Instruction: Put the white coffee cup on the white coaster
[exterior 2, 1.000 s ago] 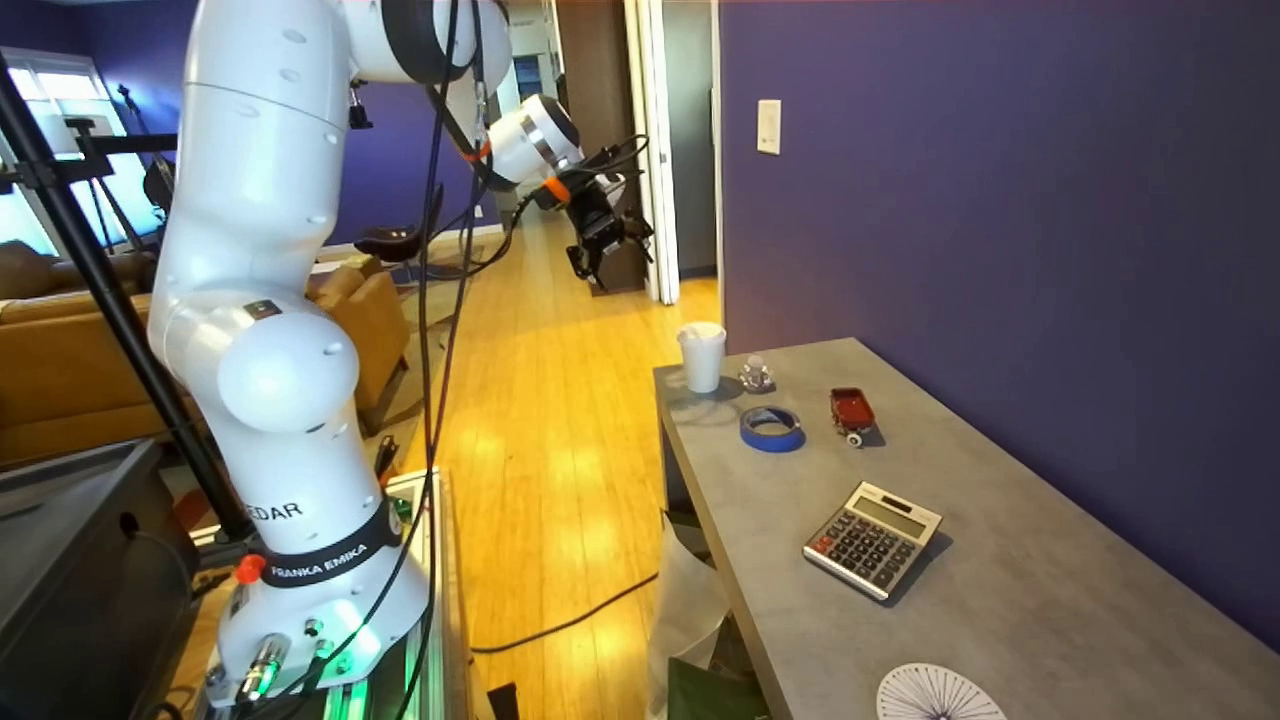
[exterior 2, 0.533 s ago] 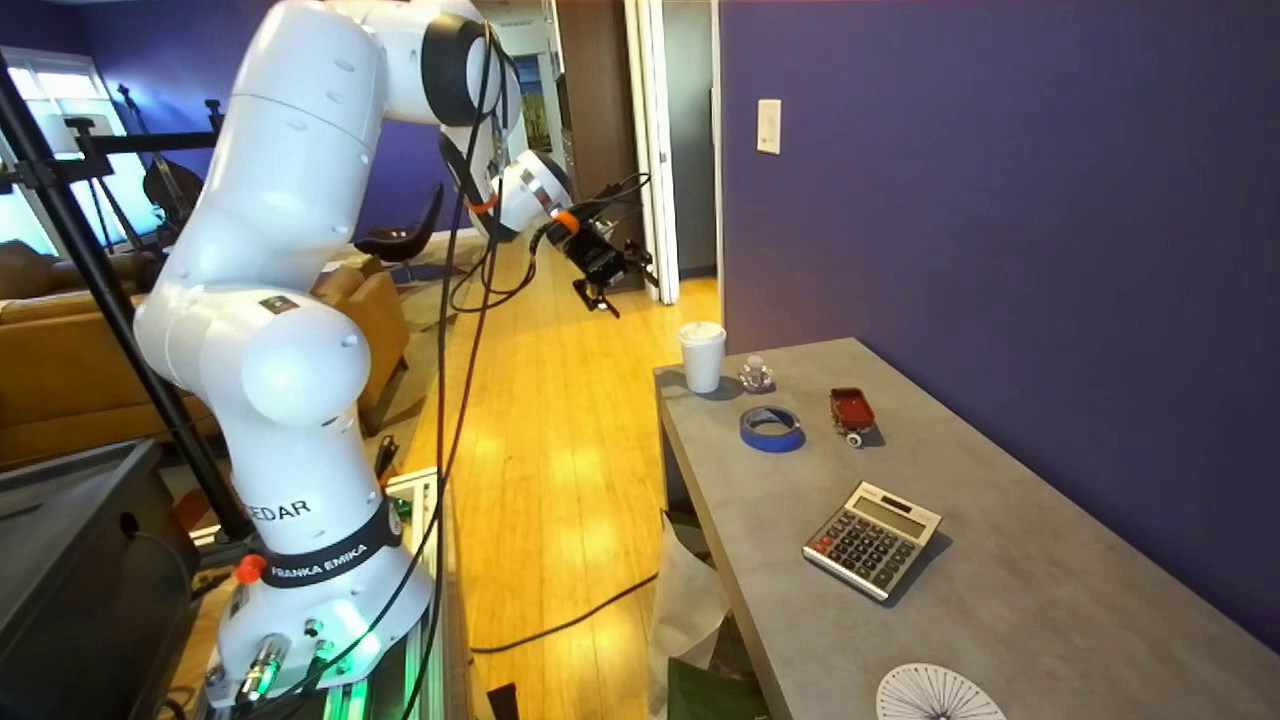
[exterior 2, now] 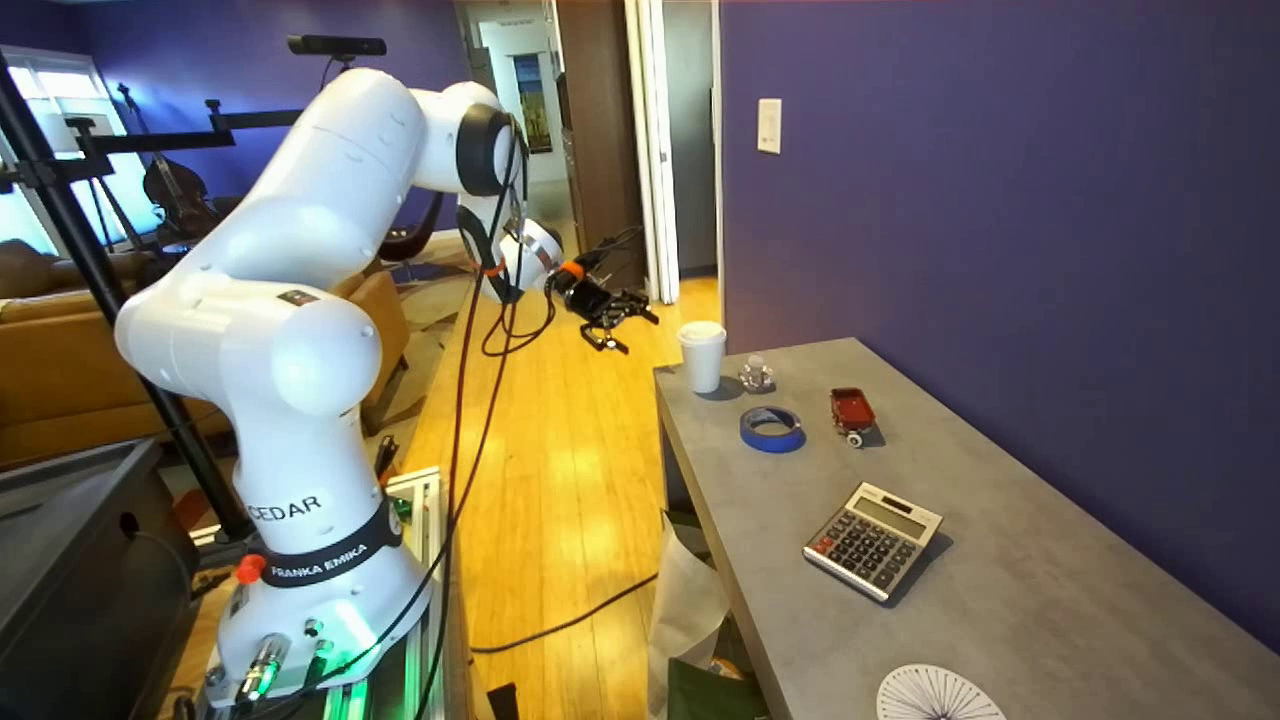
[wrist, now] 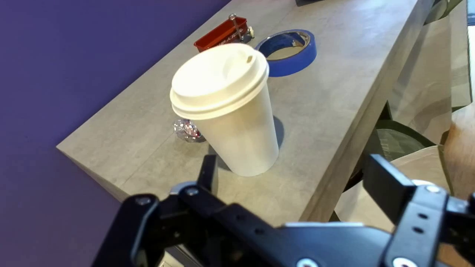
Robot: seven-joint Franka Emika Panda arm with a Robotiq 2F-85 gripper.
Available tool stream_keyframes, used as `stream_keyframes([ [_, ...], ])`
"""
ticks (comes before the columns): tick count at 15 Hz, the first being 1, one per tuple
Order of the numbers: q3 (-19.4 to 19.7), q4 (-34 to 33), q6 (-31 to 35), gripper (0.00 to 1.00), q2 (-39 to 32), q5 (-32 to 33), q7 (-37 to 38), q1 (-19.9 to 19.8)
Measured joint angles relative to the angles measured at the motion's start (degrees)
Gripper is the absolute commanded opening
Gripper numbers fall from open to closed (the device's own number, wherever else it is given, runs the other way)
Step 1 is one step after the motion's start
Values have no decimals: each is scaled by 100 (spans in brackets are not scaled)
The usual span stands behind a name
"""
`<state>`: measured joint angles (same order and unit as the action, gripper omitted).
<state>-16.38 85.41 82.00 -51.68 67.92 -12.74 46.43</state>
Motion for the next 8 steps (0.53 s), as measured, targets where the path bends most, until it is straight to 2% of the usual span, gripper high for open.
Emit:
stream_keyframes([
  [8,18,-241,-88,100,-125,31,-113,25],
])
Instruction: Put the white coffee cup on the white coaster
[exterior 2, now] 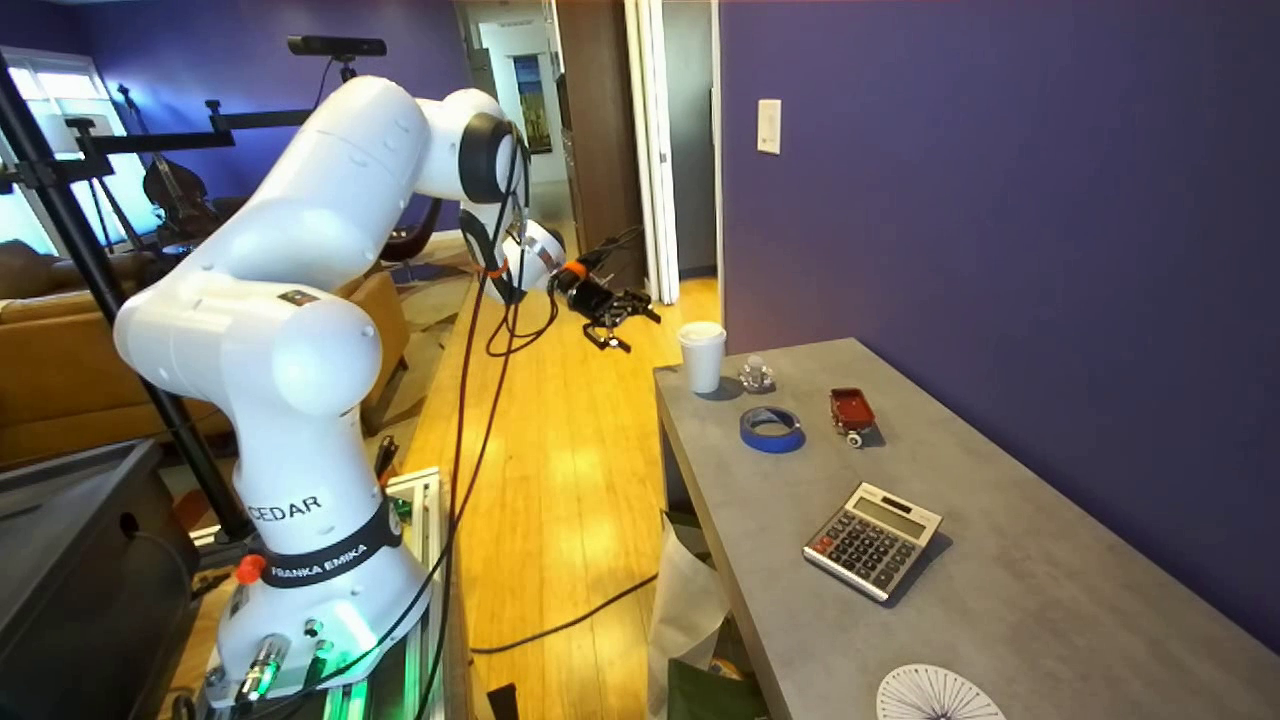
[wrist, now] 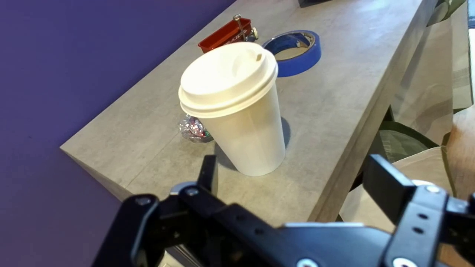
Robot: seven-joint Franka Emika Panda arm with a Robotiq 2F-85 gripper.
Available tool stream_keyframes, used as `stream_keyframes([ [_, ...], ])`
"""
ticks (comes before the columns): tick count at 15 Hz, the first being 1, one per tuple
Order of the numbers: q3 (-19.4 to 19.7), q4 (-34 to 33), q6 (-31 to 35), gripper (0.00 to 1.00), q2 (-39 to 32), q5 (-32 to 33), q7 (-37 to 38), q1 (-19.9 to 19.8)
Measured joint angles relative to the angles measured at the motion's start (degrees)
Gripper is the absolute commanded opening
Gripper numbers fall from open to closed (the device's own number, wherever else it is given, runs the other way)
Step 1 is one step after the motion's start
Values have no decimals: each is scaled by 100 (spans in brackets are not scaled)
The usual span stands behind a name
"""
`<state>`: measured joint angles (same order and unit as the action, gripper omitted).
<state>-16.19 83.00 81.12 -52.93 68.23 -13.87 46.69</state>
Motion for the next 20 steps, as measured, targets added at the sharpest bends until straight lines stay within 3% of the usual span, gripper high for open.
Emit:
stream_keyframes([
  [5,100,95,23,100,-140,66,-254,-8],
  [20,498,81,353,100,-903,1279,-665,-77],
])
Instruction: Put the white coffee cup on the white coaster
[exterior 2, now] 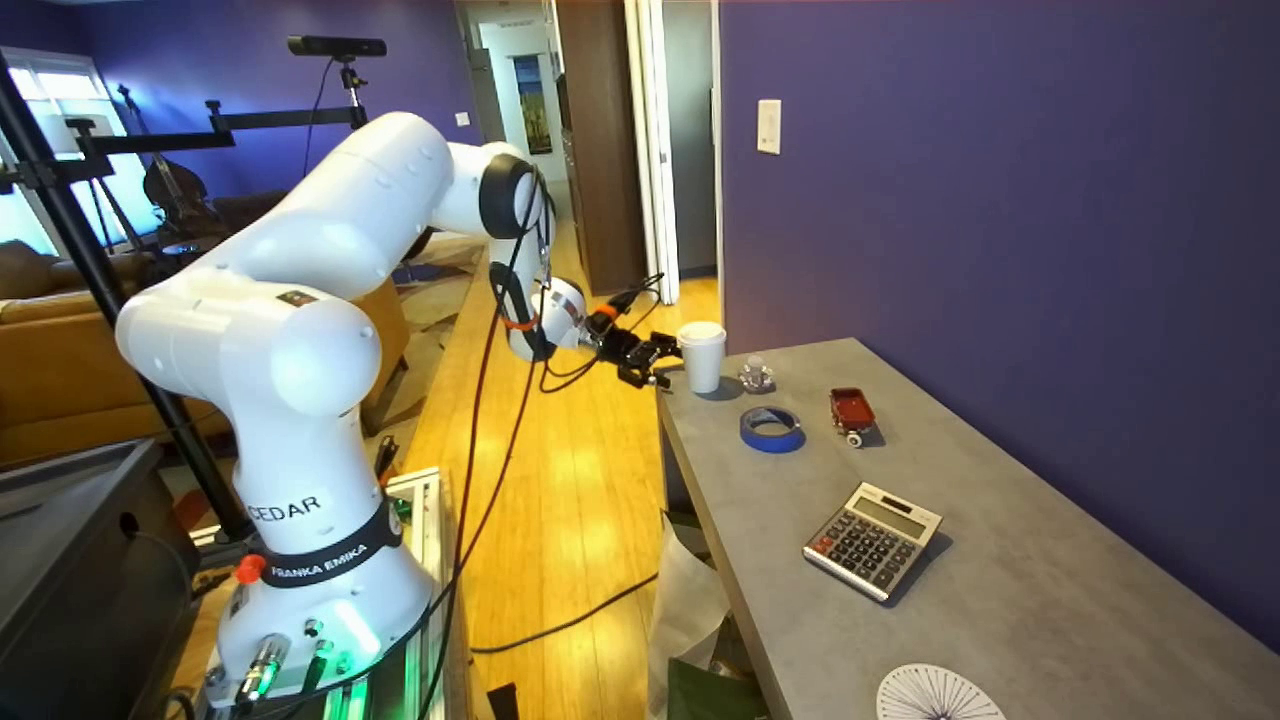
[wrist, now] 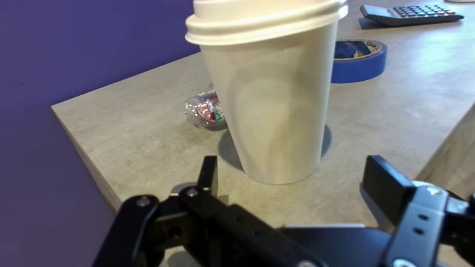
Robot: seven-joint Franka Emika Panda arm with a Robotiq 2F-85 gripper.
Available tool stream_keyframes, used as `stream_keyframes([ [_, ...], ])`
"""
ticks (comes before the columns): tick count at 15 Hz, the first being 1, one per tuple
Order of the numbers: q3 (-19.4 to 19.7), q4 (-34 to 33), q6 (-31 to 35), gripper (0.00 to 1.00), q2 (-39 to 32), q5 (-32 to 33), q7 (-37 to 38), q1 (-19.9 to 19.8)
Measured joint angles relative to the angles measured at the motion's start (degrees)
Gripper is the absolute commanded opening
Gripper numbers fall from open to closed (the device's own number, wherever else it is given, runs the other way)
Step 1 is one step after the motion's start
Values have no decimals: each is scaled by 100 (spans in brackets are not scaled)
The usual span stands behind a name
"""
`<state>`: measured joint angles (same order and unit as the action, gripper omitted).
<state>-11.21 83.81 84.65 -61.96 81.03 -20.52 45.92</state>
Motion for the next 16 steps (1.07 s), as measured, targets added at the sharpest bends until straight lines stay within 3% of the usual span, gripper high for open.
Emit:
stream_keyframes([
  [16,31,0,78,100,-83,298,-557,-259],
])
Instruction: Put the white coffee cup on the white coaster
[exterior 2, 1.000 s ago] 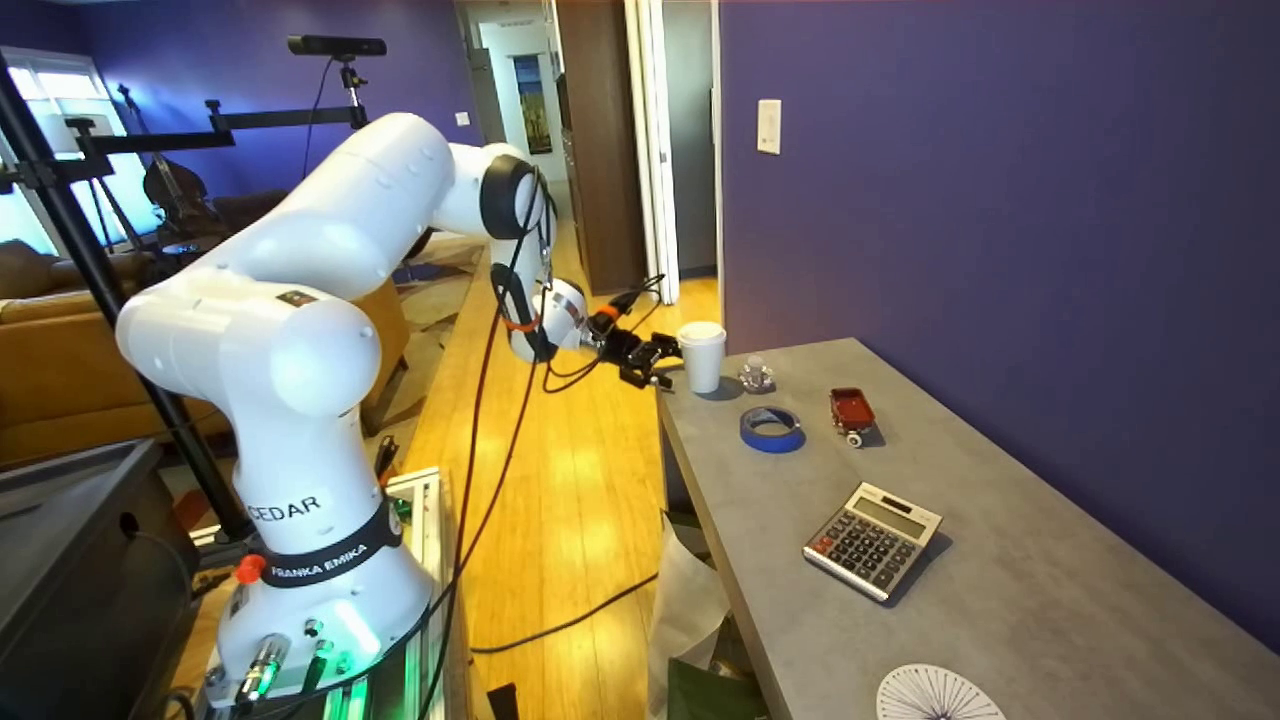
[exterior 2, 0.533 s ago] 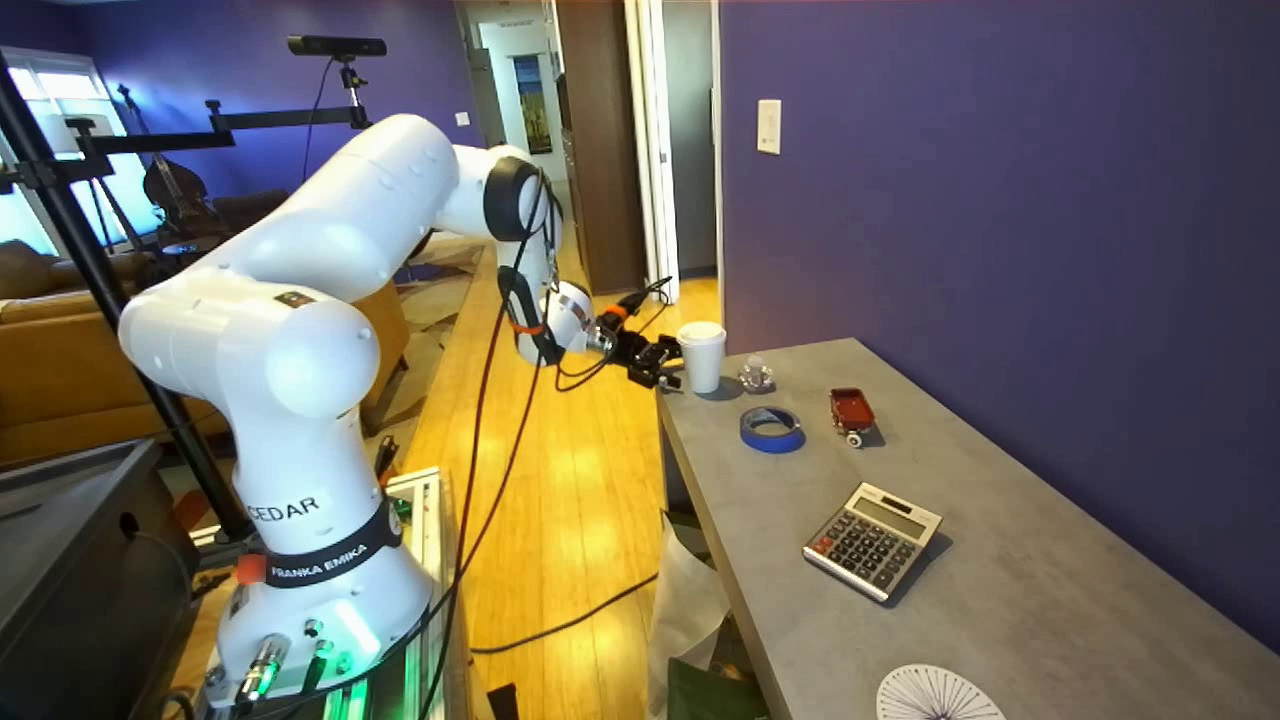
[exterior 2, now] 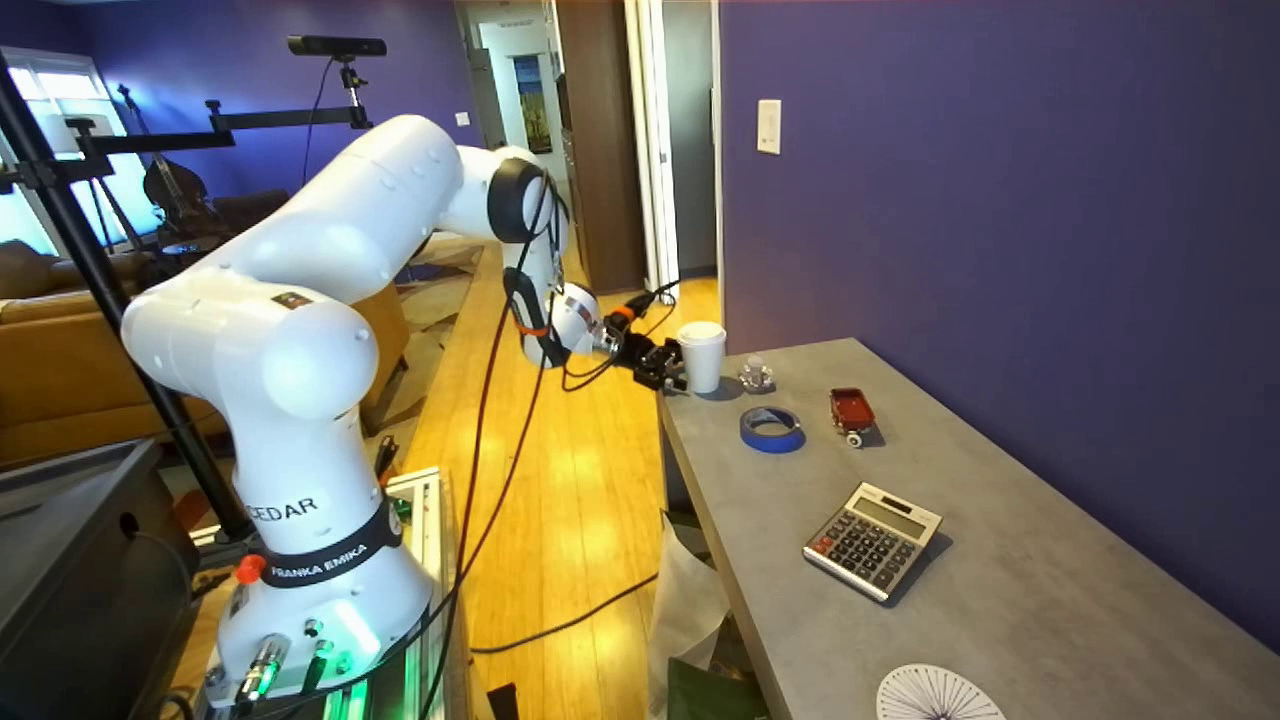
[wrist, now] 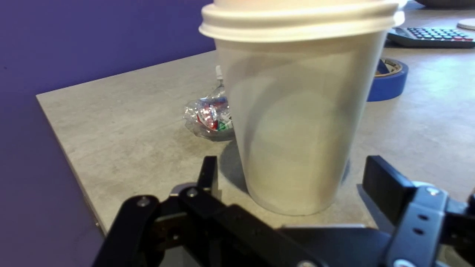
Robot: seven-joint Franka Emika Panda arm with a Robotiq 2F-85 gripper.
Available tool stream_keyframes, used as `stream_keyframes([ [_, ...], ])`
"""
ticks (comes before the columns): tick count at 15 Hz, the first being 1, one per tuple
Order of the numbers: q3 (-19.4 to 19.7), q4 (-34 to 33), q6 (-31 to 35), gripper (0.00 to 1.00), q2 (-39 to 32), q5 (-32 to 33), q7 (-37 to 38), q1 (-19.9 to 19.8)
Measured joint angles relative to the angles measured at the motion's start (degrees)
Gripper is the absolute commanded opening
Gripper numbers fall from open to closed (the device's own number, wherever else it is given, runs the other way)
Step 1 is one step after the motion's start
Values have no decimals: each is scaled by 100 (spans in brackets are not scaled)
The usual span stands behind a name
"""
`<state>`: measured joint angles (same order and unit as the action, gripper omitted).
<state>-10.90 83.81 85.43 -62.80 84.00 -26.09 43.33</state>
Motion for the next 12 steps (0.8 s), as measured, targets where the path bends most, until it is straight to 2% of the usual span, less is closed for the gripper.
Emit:
stream_keyframes([
  [11,0,0,96,100,-71,96,-99,-104],
  [12,0,0,102,93,-71,105,-103,-107],
])
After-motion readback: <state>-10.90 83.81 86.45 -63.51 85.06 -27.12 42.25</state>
